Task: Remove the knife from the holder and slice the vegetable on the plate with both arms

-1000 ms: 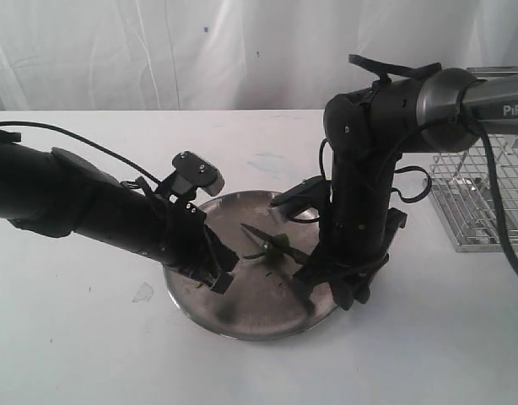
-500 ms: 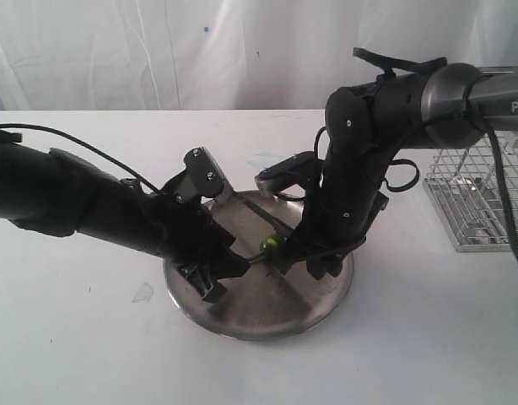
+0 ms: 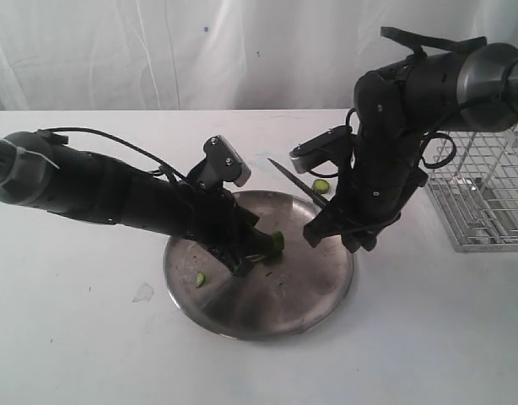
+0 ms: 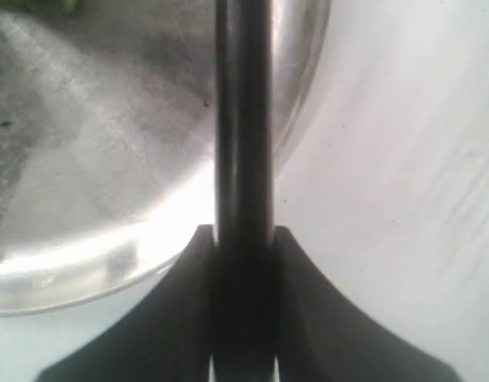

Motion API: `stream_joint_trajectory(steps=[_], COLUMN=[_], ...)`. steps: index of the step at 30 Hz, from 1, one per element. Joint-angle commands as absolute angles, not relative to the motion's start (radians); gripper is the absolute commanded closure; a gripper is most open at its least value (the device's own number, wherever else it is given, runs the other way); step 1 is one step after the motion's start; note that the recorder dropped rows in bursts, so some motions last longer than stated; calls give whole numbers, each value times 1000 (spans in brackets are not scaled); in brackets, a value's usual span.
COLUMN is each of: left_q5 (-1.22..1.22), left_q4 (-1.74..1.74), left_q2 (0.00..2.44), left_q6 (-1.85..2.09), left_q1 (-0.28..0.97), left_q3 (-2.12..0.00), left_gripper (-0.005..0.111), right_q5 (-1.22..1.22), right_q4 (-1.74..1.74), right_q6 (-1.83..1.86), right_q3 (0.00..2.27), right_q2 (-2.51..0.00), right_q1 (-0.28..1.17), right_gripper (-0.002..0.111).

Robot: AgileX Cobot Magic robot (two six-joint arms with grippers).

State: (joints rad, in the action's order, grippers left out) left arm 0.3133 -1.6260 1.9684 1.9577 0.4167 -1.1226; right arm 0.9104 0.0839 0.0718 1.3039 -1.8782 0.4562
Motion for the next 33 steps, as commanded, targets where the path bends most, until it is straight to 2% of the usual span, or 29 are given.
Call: stream_joint_trajectory(steps=[1,5,17,24,30,33], left_q5=[333,224,206,208,97,116], left_q4=[-1542,-1480,-1520,-1654,-1655,-1645], left_q2=[1996,2028,2063,2064,2065,2065], left_q6=[2113,2113,2113,2018,1909,1903], left_q1=[444,471,472,472,472,472], left_q3=[-1131,-1131,-1131,-1231,-1287,-1285], left_gripper=[52,52,52,52,53,53], right_q5=[888,892,889,887,887,887], right_q4=[74,58,31,26,26,26], right_q6=[67,67,72,74,74,74], right_q3=[1302,1302,1302,1302,1302,1302], right_q2=[-1864,-1864,-1864,-1864,-1864,-1864], right_q1=[430,430,430,430,430,430], right_gripper=[108,108,108,108,108,108])
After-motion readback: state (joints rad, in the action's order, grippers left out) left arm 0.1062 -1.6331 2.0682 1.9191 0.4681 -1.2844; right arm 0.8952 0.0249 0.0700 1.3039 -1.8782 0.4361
